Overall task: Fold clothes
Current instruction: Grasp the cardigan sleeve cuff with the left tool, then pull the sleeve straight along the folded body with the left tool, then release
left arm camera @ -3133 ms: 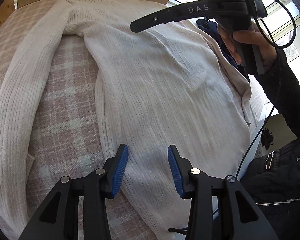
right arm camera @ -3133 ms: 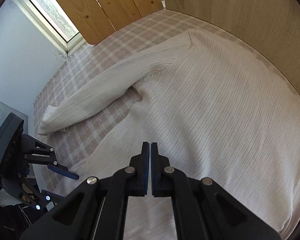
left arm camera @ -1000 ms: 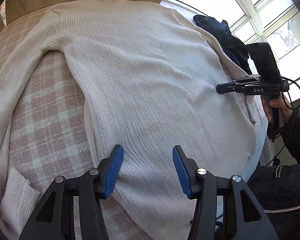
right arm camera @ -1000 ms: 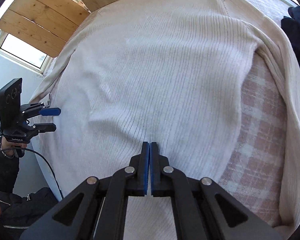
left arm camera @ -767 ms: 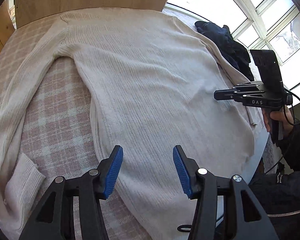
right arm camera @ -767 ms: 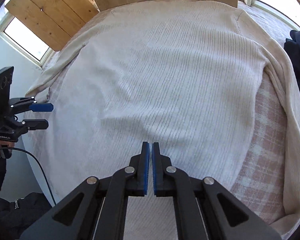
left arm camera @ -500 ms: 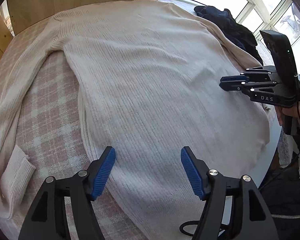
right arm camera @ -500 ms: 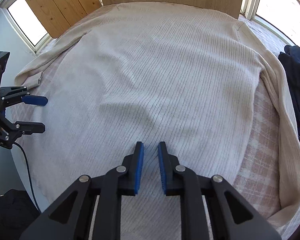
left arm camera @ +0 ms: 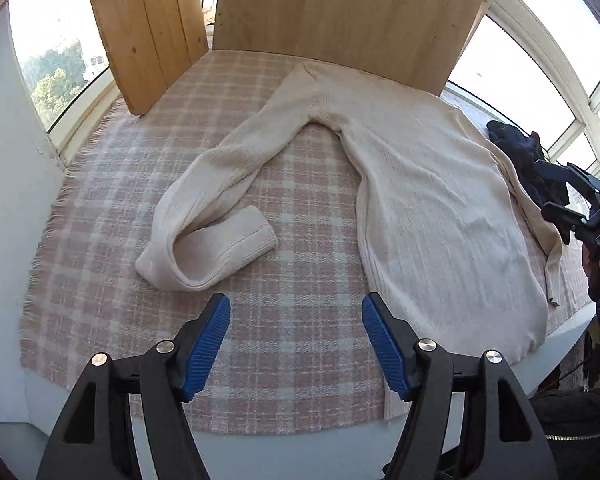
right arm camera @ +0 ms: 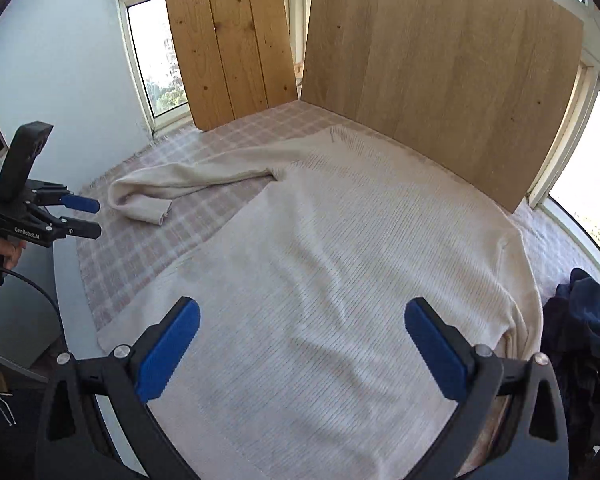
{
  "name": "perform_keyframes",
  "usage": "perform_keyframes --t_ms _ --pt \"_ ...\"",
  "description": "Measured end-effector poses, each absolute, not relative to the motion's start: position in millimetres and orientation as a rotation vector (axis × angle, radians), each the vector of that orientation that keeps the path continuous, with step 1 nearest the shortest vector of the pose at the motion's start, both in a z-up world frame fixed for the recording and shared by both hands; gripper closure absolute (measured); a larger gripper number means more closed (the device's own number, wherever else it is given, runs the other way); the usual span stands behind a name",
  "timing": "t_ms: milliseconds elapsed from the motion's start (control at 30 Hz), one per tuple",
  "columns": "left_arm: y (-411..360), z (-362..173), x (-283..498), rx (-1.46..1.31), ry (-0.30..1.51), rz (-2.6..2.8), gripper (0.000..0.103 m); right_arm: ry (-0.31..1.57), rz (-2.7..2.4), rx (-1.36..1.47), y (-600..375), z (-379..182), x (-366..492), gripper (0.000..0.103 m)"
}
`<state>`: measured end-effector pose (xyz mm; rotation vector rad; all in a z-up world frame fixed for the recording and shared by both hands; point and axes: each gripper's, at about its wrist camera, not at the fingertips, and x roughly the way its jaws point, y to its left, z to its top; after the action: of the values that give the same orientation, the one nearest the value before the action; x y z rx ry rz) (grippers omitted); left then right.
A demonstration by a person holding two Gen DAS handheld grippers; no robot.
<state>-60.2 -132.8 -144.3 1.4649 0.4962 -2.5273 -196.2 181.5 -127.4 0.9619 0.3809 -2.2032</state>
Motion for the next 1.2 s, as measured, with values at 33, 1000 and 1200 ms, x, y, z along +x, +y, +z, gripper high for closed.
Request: perform_keyframes --t_ms 33,1000,1200 --pt "-141.2 -145.3 -54.7 1.437 0.530 -2.508 0.036 0.342 -2.203 0.947 178.4 -116.9 -208.0 0.000" --pt "-191.3 -152.6 -85.8 1.366 0.257 -2.424 0.089 0.797 -1.922 1.029 10.2 -162.1 -302.3 0.023" --pt "-141.4 -140.0 -57.3 1.639 -0.238 -2.357 0.072 0.707 -1.836 1.225 11.0 -193.8 -335.6 0.043"
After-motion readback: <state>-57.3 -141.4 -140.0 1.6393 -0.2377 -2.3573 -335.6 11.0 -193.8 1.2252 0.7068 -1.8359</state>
